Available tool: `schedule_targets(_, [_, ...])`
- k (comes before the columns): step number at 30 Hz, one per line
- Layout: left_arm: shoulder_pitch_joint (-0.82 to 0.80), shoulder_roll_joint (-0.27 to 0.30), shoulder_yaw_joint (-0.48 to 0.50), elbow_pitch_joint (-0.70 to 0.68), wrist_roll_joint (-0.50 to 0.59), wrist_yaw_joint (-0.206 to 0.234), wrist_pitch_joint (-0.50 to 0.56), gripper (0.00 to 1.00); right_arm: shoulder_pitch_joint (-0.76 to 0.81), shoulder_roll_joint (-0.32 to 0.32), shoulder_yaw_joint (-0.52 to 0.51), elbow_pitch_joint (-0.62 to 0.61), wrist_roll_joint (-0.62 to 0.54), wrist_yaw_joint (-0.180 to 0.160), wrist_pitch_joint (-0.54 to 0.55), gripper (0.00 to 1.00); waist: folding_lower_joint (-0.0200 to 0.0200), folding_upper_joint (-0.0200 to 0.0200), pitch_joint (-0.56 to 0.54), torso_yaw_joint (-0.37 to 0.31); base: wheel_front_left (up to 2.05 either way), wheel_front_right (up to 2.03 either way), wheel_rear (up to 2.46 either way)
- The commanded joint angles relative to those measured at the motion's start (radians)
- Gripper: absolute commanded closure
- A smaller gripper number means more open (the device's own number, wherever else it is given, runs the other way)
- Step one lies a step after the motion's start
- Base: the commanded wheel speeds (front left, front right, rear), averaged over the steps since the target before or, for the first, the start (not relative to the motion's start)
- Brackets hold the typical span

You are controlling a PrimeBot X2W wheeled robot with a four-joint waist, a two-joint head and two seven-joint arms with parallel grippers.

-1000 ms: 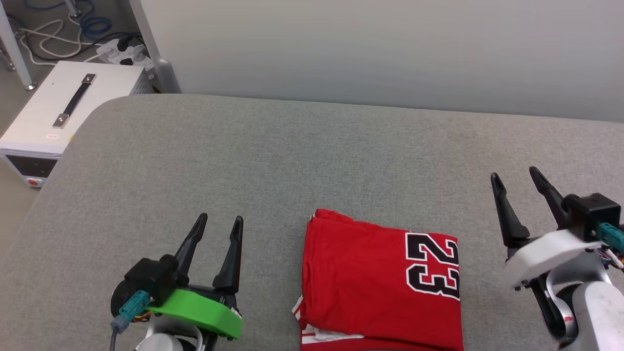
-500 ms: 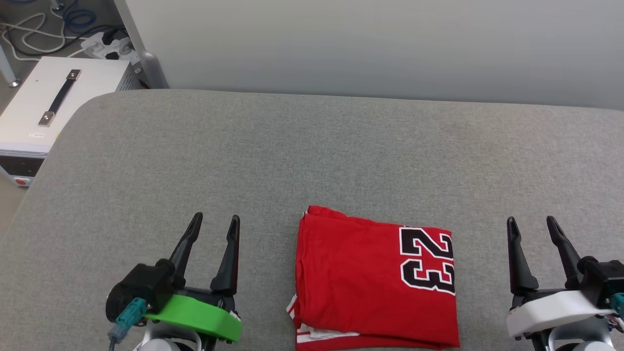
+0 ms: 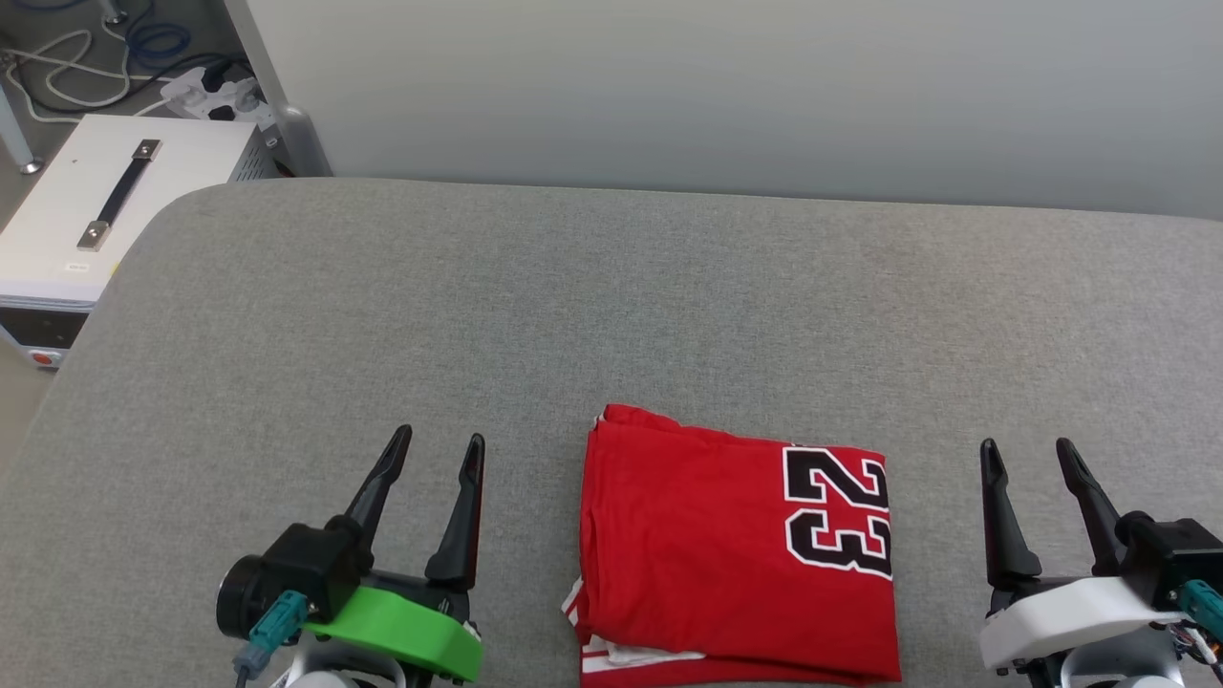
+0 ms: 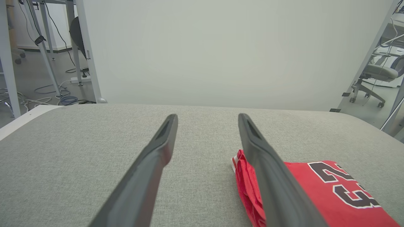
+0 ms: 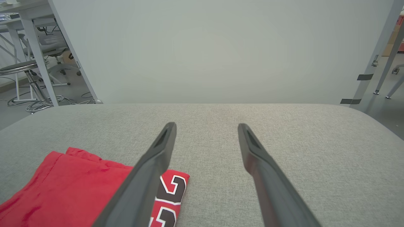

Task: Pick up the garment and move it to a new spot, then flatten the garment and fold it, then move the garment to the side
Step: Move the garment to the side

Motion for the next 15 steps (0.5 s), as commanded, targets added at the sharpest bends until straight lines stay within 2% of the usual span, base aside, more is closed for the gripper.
schedule_targets(1, [0.011, -0.002, -0.002, 0.001, 0.000, -0.003, -0.006, 0.00, -0.009, 0.006, 0.001, 0.002, -0.001, -0.001, 0.005, 0.00, 0.0000, 0.0000, 0.001, 0.001, 0.00, 0.00, 0.00])
schedule_targets(4, [0.009, 0.000, -0.008, 0.006, -0.004, -0.003, -0.006, 0.00, -0.012, 0.000, 0.015, -0.003, 0.003, -0.001, 0.038, 0.00, 0.0000, 0.0000, 0.003, 0.003, 0.00, 0.00, 0.00])
schedule_targets(7, [0.007, 0.001, -0.012, 0.010, -0.007, -0.003, -0.006, 0.00, -0.017, -0.010, 0.037, -0.020, 0.034, -0.001, 0.126, 0.00, 0.0000, 0.0000, 0.008, 0.007, 0.00, 0.00, 0.00])
schedule_targets(8, [0.000, 0.003, -0.011, 0.010, -0.009, -0.003, -0.006, 0.00, -0.025, -0.030, 0.084, -0.050, 0.119, -0.001, 0.308, 0.00, 0.0000, 0.0000, 0.019, 0.011, 0.00, 0.00, 0.00])
schedule_targets(12, [-0.011, 0.000, -0.014, 0.009, -0.008, -0.003, -0.006, 0.00, -0.046, -0.087, 0.132, -0.113, 0.151, -0.001, 0.574, 0.00, 0.0000, 0.0000, 0.040, 0.019, 0.00, 0.00, 0.00])
schedule_targets(15, [-0.020, -0.001, -0.019, 0.009, -0.008, -0.003, -0.006, 0.00, -0.063, -0.068, 0.105, -0.140, 0.177, -0.001, 0.758, 0.00, 0.0000, 0.0000, 0.055, 0.028, 0.00, 0.00, 0.00])
